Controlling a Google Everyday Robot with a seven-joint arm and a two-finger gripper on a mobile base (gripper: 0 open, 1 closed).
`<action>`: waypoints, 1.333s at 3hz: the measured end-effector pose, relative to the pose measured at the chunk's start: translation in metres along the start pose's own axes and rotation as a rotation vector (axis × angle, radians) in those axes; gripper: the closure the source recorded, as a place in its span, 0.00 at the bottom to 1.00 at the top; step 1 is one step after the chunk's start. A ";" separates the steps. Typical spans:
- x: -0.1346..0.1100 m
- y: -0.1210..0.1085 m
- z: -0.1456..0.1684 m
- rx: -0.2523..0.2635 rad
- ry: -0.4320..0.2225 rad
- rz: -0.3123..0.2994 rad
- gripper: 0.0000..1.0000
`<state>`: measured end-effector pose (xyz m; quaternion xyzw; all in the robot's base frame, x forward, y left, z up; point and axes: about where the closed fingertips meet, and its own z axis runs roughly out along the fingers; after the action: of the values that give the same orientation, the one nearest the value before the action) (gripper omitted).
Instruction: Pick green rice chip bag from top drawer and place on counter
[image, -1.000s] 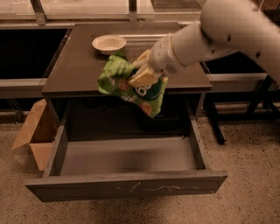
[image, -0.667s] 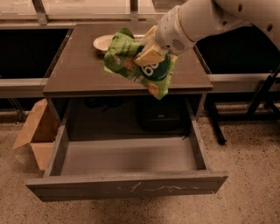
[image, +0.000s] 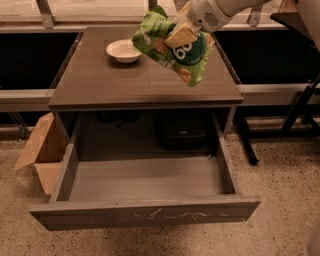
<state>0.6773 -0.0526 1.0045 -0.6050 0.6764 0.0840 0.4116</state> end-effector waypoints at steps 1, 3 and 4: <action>0.029 -0.037 0.020 0.003 0.008 0.082 0.50; 0.060 -0.057 0.054 -0.030 0.016 0.169 0.00; 0.067 -0.059 0.063 -0.043 0.014 0.191 0.00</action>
Offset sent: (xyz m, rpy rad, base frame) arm 0.0951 -0.0427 -0.0398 0.0646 0.1181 -0.1195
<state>0.7630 -0.0793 0.9417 -0.5471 0.7318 0.1331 0.3840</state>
